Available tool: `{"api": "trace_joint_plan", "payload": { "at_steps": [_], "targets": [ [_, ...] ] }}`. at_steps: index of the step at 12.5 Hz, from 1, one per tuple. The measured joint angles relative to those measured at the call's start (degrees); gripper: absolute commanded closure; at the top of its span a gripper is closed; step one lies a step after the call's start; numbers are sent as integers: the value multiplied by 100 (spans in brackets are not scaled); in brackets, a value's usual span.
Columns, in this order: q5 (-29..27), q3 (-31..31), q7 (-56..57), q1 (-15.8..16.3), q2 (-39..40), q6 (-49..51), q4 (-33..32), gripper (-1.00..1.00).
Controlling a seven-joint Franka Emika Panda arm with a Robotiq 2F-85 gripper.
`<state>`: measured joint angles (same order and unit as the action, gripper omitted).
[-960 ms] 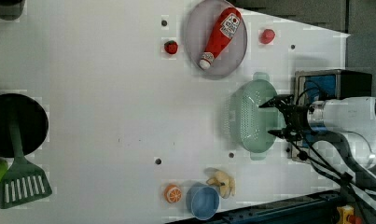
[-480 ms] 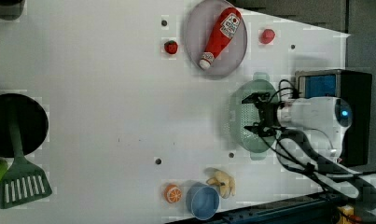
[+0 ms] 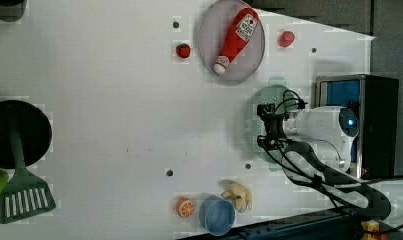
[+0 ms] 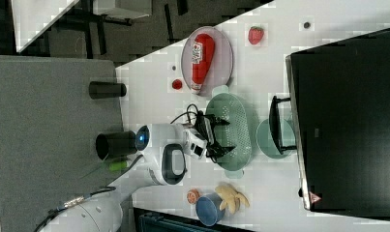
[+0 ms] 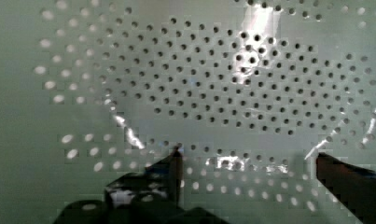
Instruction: Drag strainer right to left.
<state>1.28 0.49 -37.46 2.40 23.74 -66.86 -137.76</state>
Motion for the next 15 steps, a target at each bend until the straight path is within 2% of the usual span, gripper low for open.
{"api": "trace_joint_plan", "payload": {
  "at_steps": [2,7,11,15],
  "targets": [
    [-494,67,-126,43,-46,56,56,-100],
    [-765,127,-243,315,-57,6,101,-100],
    [-775,312,-1021,824,-32,118,190,-100],
    [-870,490,-1768,1501,-28,95,302,-100]
  ]
}}
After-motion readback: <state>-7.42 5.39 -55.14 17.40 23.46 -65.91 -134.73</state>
